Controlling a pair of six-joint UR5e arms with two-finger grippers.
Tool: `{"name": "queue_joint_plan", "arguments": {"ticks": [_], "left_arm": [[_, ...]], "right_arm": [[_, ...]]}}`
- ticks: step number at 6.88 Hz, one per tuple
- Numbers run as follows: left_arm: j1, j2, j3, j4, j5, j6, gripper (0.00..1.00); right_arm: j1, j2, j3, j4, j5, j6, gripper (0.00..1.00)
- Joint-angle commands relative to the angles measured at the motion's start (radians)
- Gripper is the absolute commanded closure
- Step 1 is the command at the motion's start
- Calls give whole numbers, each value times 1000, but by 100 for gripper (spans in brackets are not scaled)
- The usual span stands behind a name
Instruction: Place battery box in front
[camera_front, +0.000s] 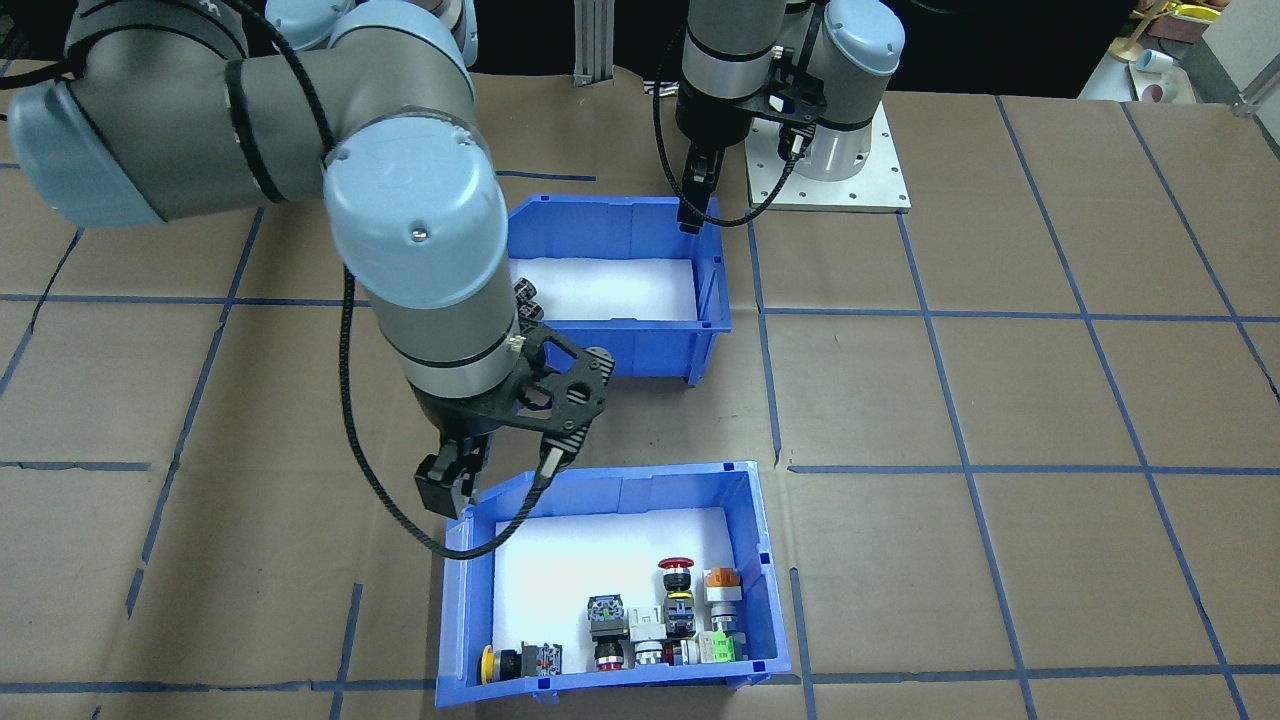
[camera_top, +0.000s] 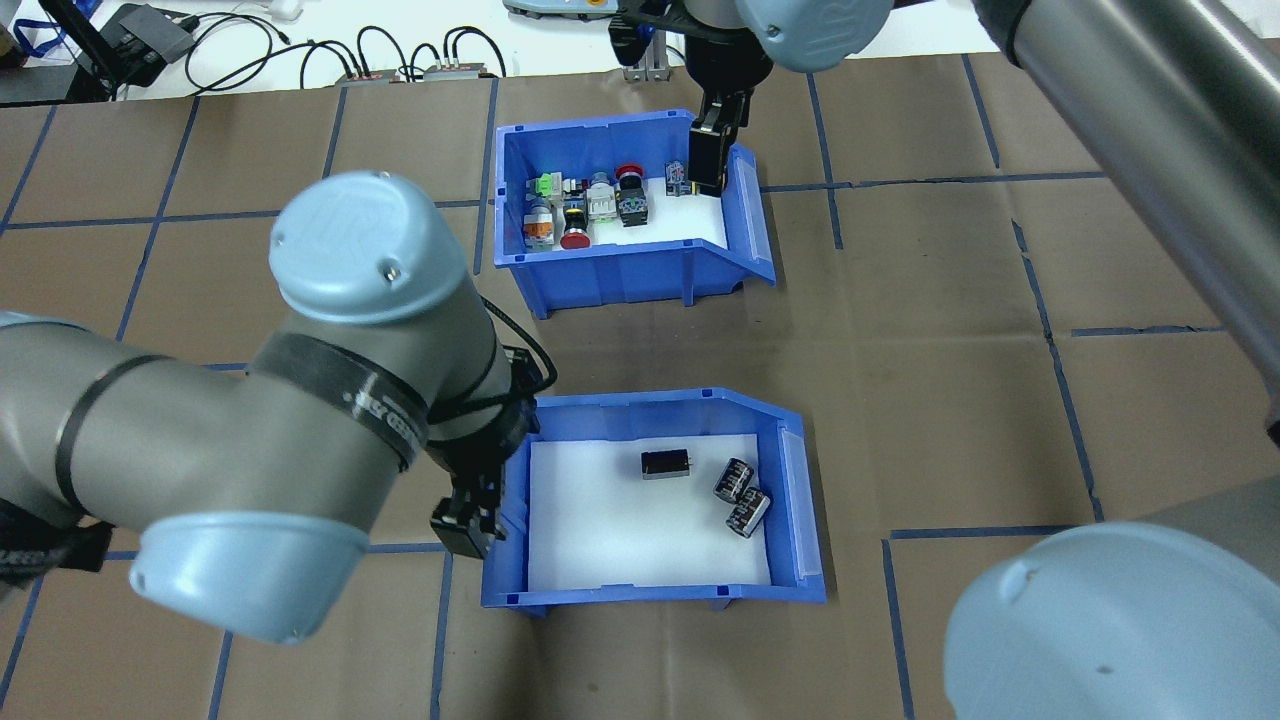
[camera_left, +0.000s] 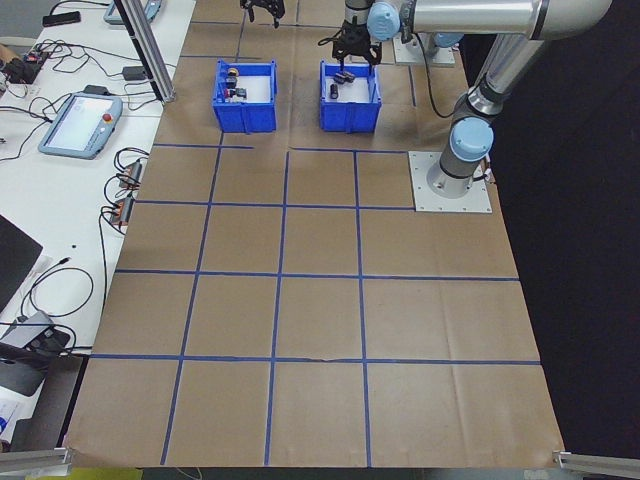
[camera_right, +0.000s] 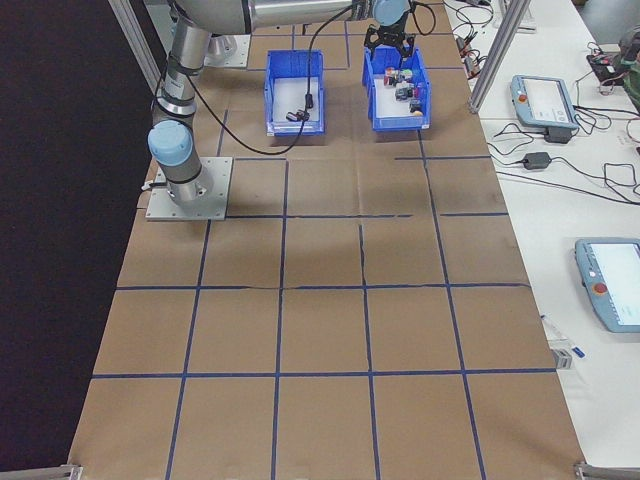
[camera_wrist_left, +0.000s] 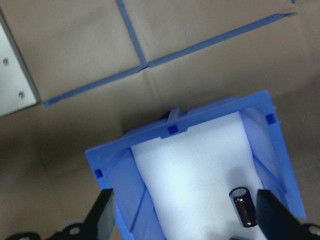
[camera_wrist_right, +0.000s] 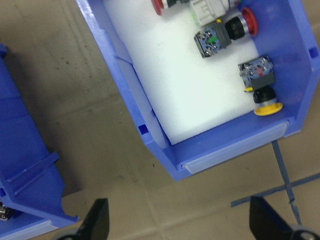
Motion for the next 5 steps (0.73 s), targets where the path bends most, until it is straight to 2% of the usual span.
{"name": "queue_joint_plan", "arguments": {"ticks": [1,2,3,5], "left_arm": [[-126,33,-170,266,-32,-354,1],[-142,26,-248,368,-31,-384,1],[-156,20,-296,425,-29,-392,1],[-162,3,-319,461,-29,-398,1]], "right_arm": [[81,33,-8,-2,-1,-87,0],[125,45,-8,-38,-1,-146,0],[150,61,-6,-125,-1,-180,0],[201,130,1,-146,-10,-182,0]]}}
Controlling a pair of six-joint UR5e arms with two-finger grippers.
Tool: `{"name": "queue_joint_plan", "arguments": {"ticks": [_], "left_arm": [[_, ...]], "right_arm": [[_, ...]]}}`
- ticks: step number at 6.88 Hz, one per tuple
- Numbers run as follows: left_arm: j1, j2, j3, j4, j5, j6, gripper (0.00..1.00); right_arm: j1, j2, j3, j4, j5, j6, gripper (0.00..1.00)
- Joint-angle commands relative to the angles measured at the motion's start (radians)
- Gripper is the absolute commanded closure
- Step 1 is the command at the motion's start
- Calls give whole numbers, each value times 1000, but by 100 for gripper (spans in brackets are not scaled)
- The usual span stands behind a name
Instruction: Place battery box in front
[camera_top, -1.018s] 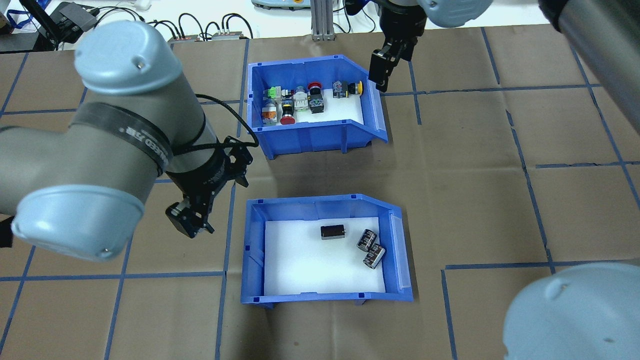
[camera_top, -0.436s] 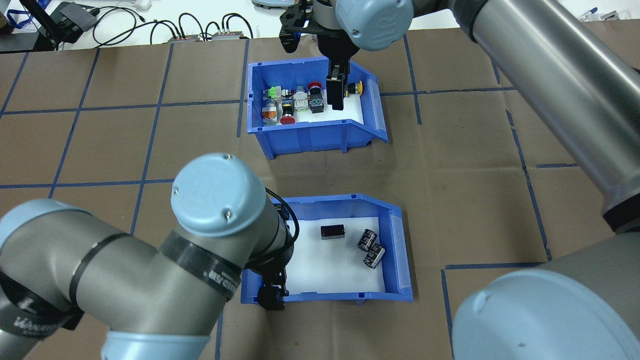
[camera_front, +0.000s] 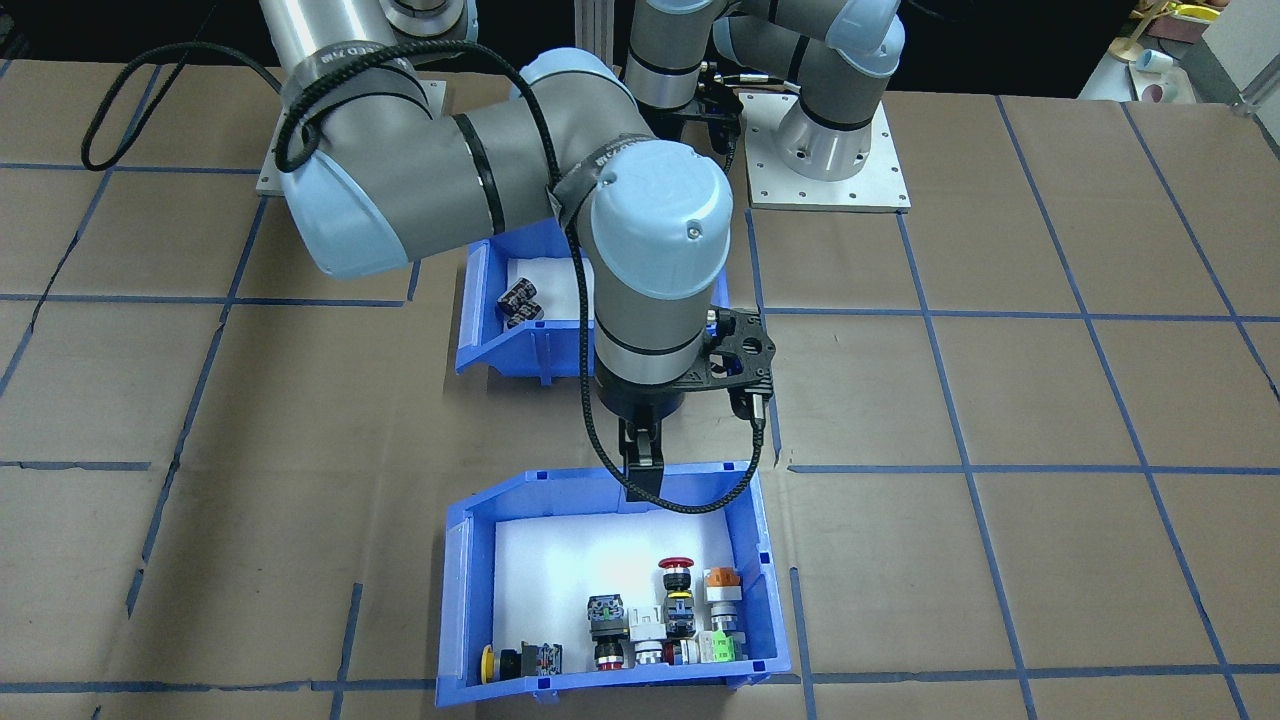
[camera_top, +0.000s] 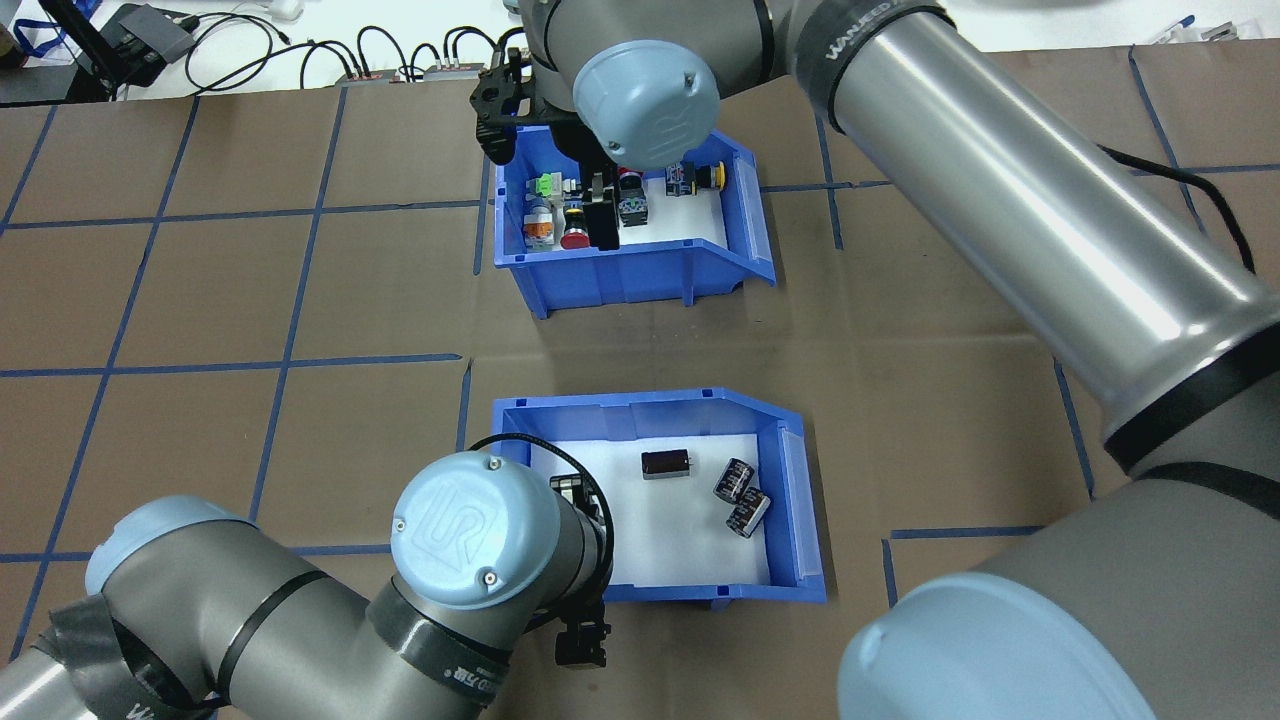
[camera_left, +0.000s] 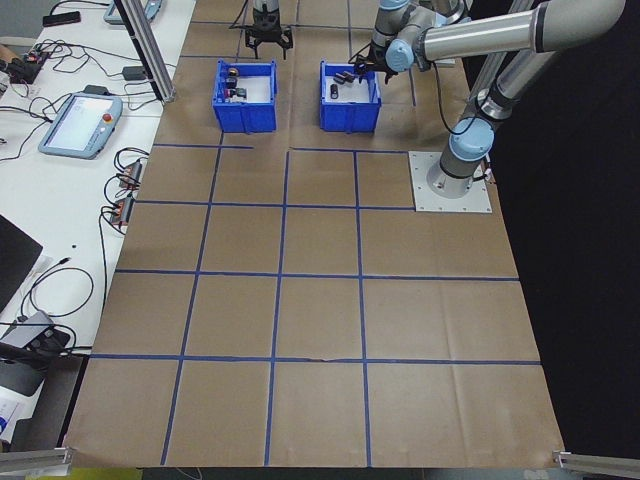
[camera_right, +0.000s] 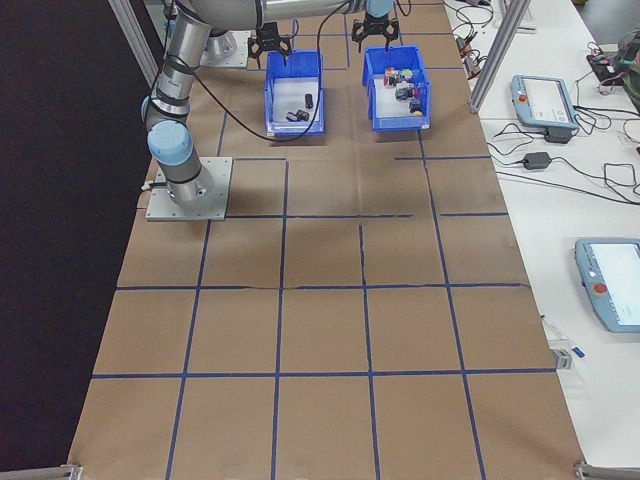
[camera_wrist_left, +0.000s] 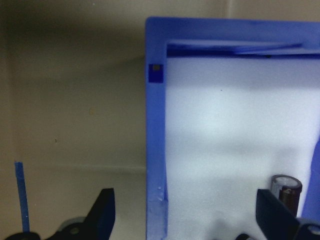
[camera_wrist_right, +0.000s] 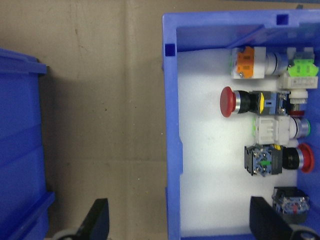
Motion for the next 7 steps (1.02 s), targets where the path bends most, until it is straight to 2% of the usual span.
{"name": "queue_joint_plan", "arguments": {"ticks": [1,3,4,5,6,7], "left_arm": [[-4,-32,-19,36,-1,-8,1],[-18,-136,-25,158,-1,-17,2],[-38,-155,-40,173,-1,-11,31],[-41,-149,-42,176,-30,-12,78],[-41,-147,-42,173,-105,-41,100],[-41,-146,-42,171,-104,-37,100]], "right_arm": [[32,56,15,-23,-2,-5,0],[9,68,87,-28,-9,-8,0],[7,68,106,-81,-9,-5,0],[13,78,103,-119,-8,4,0],[13,84,94,-126,-5,6,7],[13,82,89,-124,-12,0,42]]}}
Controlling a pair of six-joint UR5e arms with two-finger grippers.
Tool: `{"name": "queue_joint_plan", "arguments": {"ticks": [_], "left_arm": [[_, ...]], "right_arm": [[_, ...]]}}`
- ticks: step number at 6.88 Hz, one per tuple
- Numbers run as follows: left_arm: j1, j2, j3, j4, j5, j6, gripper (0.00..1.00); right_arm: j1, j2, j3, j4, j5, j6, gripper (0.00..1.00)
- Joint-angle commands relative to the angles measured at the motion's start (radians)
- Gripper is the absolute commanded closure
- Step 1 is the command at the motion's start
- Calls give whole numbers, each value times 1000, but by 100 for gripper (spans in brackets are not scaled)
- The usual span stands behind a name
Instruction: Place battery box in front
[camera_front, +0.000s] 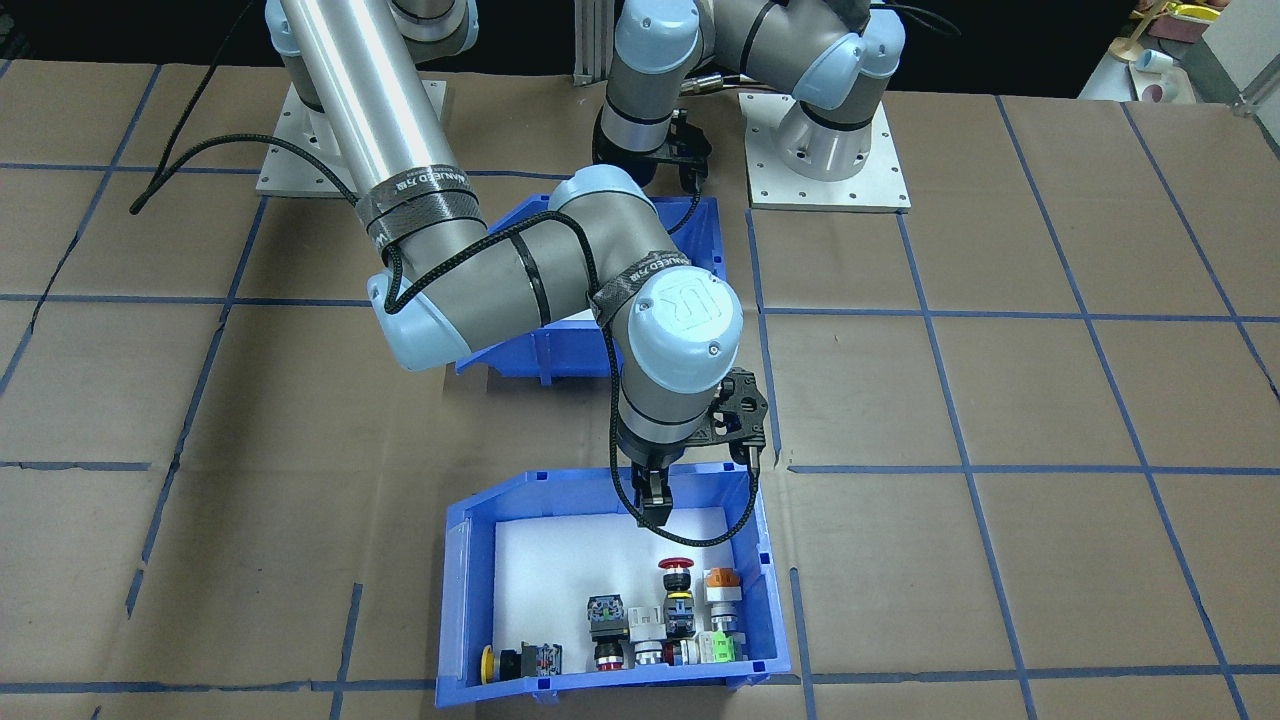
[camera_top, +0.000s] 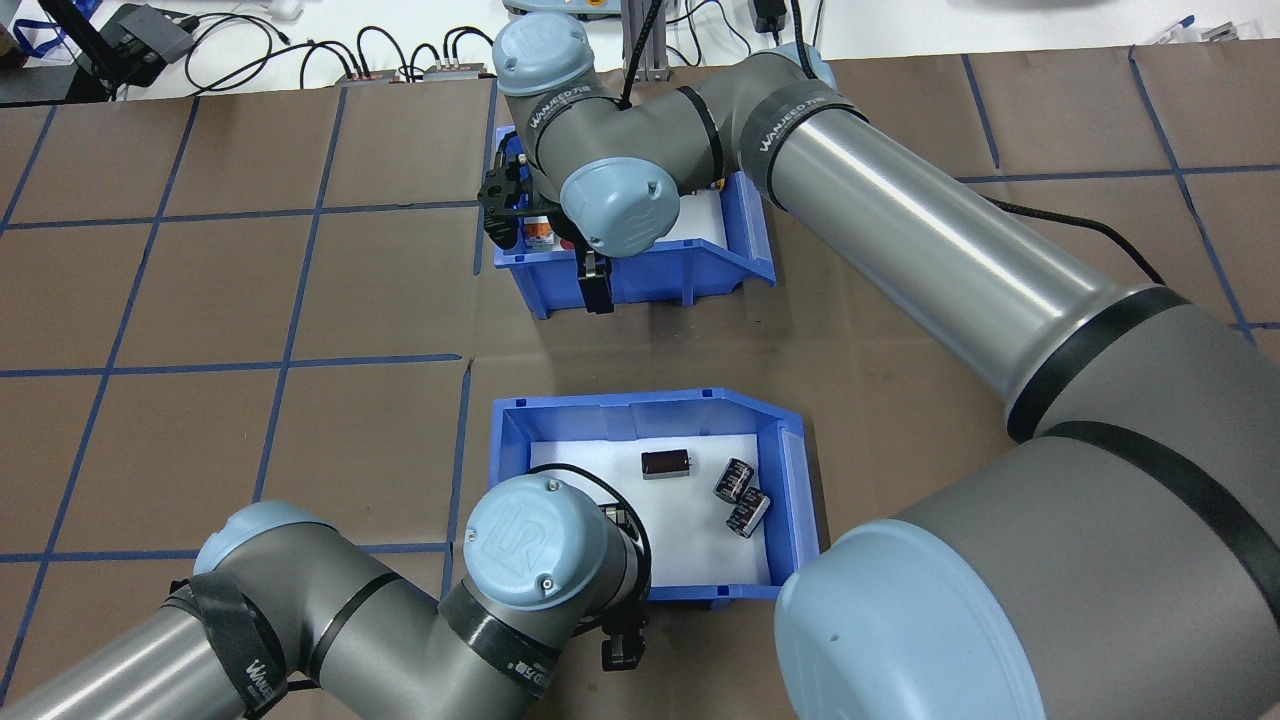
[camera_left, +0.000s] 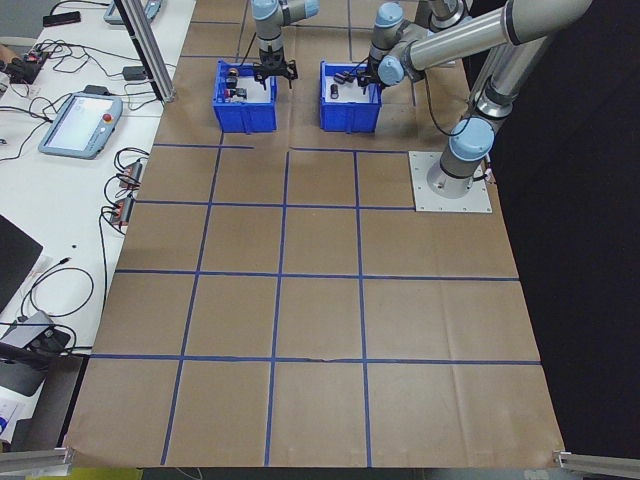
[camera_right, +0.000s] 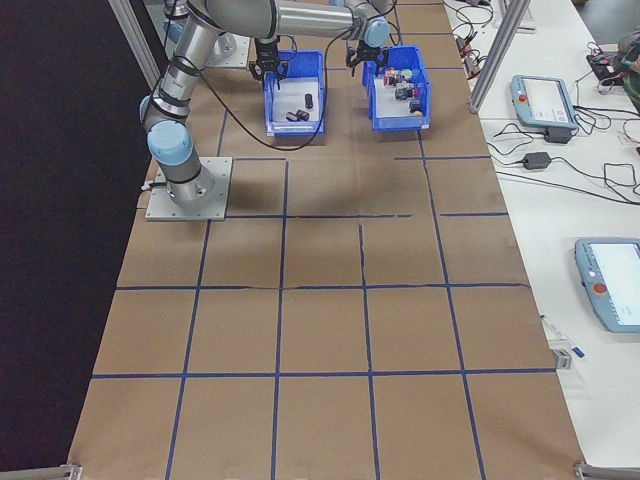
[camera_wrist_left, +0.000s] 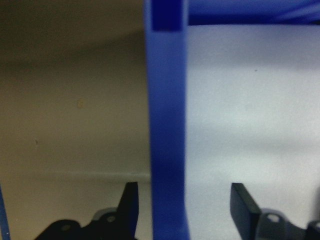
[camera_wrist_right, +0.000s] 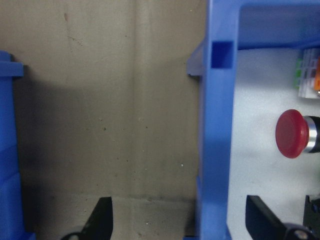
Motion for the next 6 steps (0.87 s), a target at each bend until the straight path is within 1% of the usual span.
{"name": "queue_joint_plan", "arguments": {"ticks": [1,2,3,4,5,6], "left_arm": [[0,19,10,-11,-21,-4,100],[8,36,13,-28,-17,0,100],[19,68,13,-79,-12,47,100],[61,123,31,-173,24,121,100],[148,186,68,-339,26,234,100],[204,224,74,-403,28,323,100]], "right_arm": [[1,2,-4,-9,-8,-9,62],[1,0,-5,-9,-9,-9,84],[-4,-6,-10,-9,-9,-11,93],[-13,-16,-27,-9,-9,-15,95],[-21,-21,-59,-7,-12,-17,95],[-47,-21,-87,-6,-14,-24,96]]}}
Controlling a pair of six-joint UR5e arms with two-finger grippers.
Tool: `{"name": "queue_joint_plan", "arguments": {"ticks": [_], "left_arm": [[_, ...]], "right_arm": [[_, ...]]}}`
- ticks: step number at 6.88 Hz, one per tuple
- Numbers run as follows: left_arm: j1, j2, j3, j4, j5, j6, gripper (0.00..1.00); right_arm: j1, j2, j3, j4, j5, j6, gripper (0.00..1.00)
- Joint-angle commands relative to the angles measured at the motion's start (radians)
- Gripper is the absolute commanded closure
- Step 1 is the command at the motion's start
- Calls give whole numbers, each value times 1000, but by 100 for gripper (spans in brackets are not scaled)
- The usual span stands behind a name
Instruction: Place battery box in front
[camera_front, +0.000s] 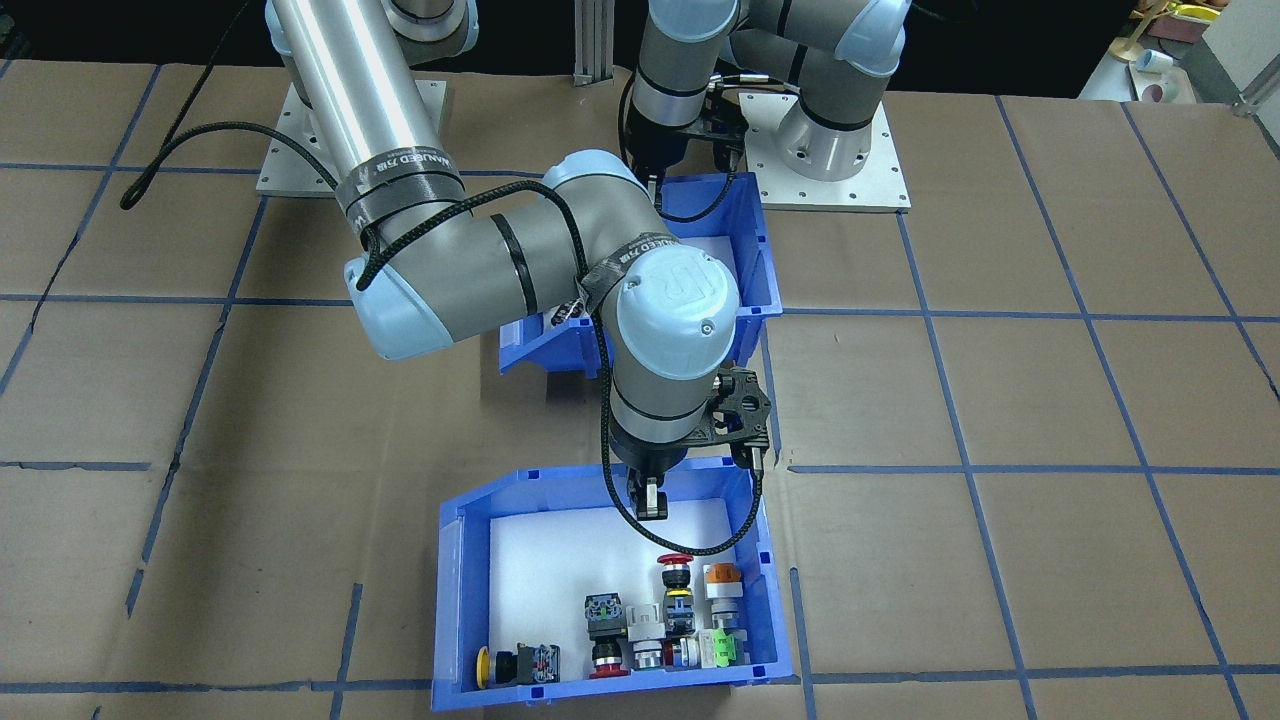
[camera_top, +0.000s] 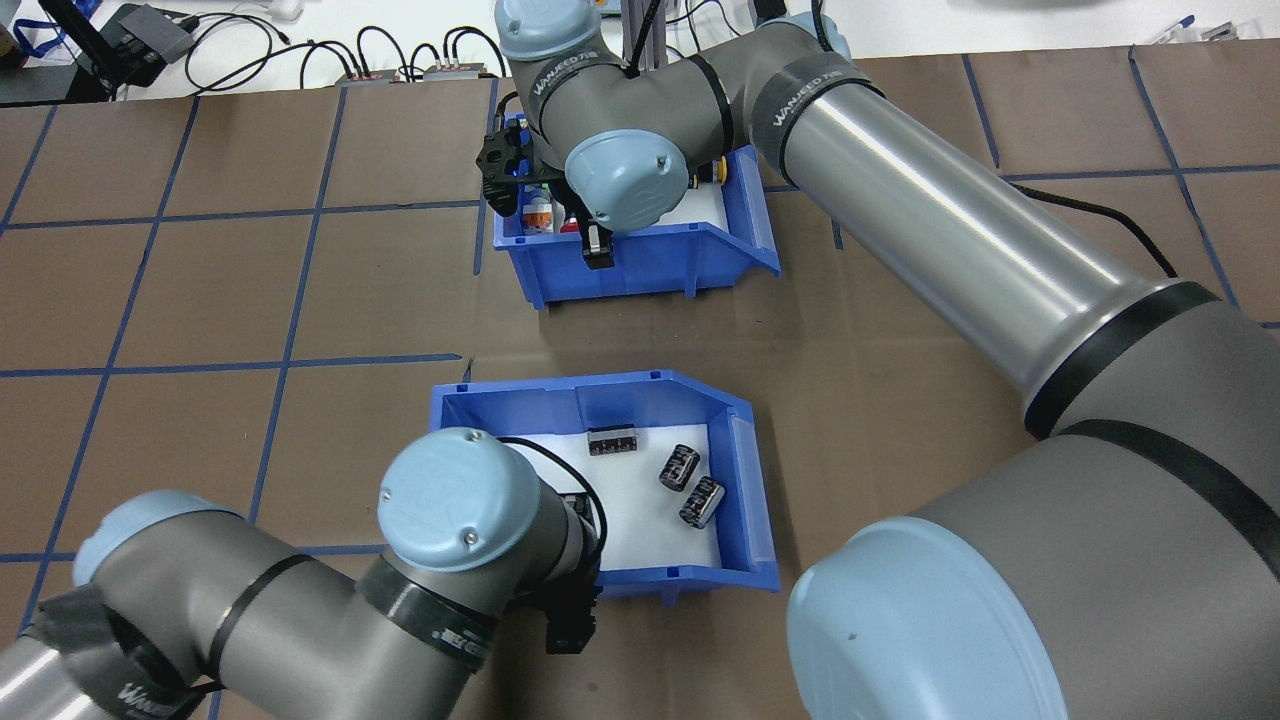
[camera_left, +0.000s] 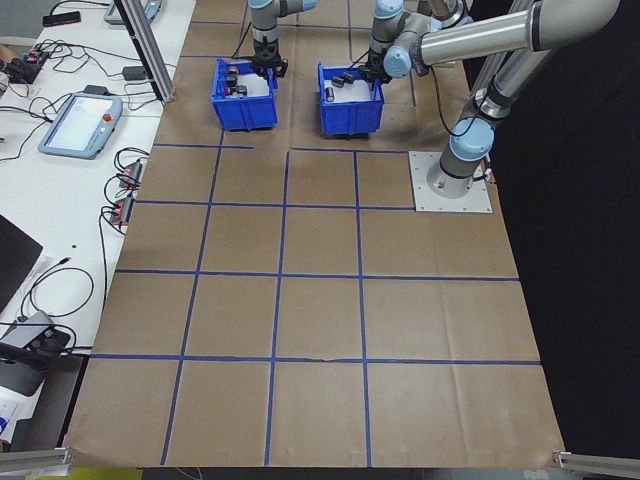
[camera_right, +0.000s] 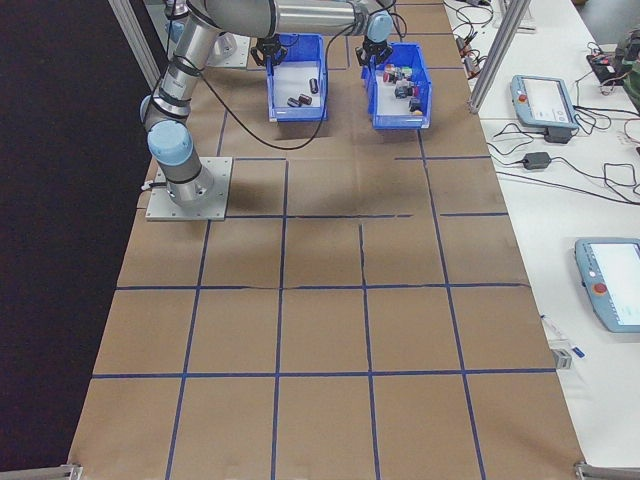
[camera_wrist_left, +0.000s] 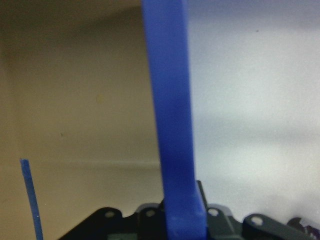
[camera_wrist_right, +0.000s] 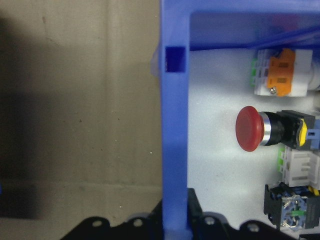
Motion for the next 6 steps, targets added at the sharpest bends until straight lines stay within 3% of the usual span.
{"name": "queue_joint_plan", "arguments": {"ticks": [1,2,6], "left_arm": [[107,76,18,-126,7,159,100],[150,76,18,-132,7,231,100],[475,28,81,-132,1,619,100]], "right_arm": [[-58,-15,-36,9,-4,-28,96],[-115,-42,-26,25,-34,-78,96],[-371,-131,-21,173,-51,-299,96]]}}
